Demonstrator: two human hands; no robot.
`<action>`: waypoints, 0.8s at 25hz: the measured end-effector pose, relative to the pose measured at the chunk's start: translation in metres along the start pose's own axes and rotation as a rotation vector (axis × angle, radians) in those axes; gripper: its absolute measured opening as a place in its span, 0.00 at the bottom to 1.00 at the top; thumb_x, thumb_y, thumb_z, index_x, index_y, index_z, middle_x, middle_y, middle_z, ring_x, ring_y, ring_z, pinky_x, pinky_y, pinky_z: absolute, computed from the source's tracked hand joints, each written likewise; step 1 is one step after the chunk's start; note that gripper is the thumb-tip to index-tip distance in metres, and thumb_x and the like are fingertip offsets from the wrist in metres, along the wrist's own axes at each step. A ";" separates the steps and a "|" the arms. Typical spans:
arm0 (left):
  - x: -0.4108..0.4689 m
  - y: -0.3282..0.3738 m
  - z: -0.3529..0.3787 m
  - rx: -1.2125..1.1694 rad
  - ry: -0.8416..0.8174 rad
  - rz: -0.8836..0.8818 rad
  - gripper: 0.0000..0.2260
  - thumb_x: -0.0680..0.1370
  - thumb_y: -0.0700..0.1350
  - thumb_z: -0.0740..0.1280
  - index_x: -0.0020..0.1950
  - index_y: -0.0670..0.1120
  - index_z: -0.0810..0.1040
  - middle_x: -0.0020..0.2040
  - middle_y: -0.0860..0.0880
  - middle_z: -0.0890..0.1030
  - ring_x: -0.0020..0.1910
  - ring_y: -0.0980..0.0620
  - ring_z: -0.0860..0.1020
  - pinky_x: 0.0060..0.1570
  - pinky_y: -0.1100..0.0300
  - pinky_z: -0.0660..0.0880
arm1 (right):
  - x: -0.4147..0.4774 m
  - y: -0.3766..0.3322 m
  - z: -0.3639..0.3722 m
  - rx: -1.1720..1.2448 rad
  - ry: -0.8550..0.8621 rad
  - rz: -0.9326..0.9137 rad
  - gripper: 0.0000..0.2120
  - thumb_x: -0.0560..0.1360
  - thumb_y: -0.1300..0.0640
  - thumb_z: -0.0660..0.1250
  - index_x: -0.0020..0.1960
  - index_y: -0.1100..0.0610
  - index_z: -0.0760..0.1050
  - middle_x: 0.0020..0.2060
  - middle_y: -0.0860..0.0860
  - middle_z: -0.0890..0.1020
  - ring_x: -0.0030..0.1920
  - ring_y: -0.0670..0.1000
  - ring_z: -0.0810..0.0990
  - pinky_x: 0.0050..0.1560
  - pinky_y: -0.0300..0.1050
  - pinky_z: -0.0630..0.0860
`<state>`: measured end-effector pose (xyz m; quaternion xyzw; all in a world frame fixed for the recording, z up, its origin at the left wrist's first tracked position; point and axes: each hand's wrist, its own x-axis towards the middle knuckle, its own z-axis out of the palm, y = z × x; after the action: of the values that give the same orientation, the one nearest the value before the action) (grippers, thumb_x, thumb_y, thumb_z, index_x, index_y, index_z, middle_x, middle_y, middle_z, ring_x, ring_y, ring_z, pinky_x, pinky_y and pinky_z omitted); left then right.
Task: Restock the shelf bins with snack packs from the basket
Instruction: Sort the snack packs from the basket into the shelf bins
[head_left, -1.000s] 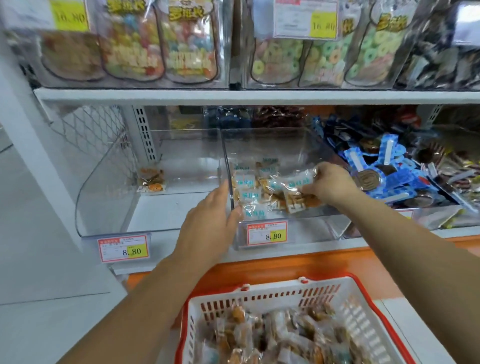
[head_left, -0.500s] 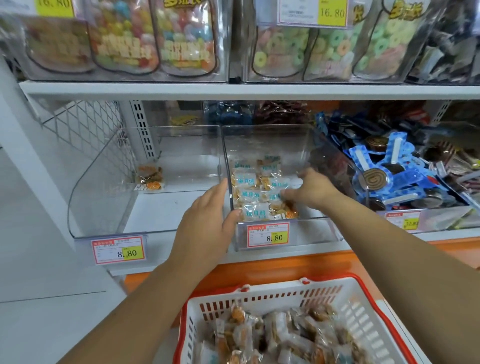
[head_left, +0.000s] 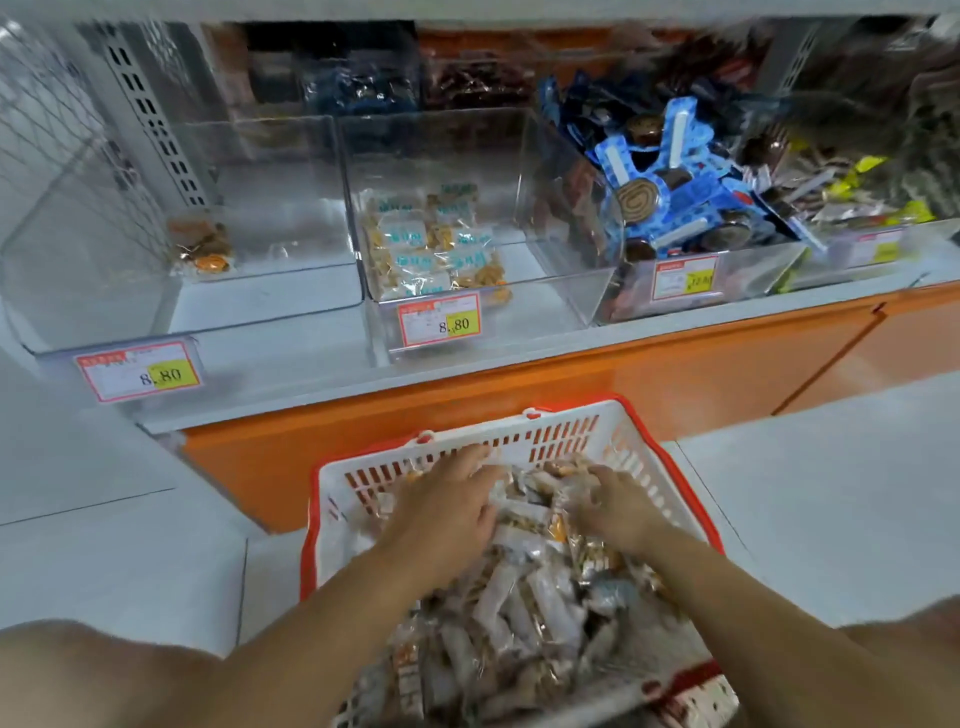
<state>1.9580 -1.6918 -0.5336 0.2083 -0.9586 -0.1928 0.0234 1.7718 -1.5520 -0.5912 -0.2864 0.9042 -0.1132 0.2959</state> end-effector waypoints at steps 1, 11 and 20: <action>-0.006 -0.001 0.017 0.000 -0.093 -0.047 0.22 0.81 0.50 0.60 0.75 0.54 0.64 0.77 0.55 0.59 0.74 0.51 0.62 0.73 0.50 0.63 | -0.001 0.016 0.015 -0.165 -0.103 0.005 0.37 0.72 0.37 0.61 0.76 0.53 0.57 0.72 0.55 0.66 0.73 0.59 0.64 0.70 0.53 0.65; -0.042 0.011 0.071 -0.296 -0.242 -0.282 0.26 0.80 0.55 0.63 0.77 0.54 0.61 0.76 0.54 0.61 0.73 0.52 0.62 0.71 0.55 0.64 | -0.026 -0.012 0.012 -0.147 -0.041 -0.207 0.11 0.72 0.51 0.70 0.40 0.48 0.67 0.42 0.47 0.76 0.48 0.50 0.76 0.48 0.44 0.75; -0.029 0.024 0.028 -1.202 -0.142 -0.595 0.13 0.74 0.49 0.74 0.57 0.55 0.76 0.50 0.58 0.84 0.49 0.55 0.83 0.52 0.58 0.79 | -0.042 -0.056 -0.009 0.834 -0.131 -0.190 0.14 0.71 0.47 0.74 0.52 0.53 0.79 0.45 0.52 0.84 0.45 0.52 0.83 0.47 0.48 0.80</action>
<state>1.9715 -1.6495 -0.5493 0.4010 -0.5858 -0.7041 0.0179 1.8192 -1.5727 -0.5432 -0.2311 0.7299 -0.4773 0.4313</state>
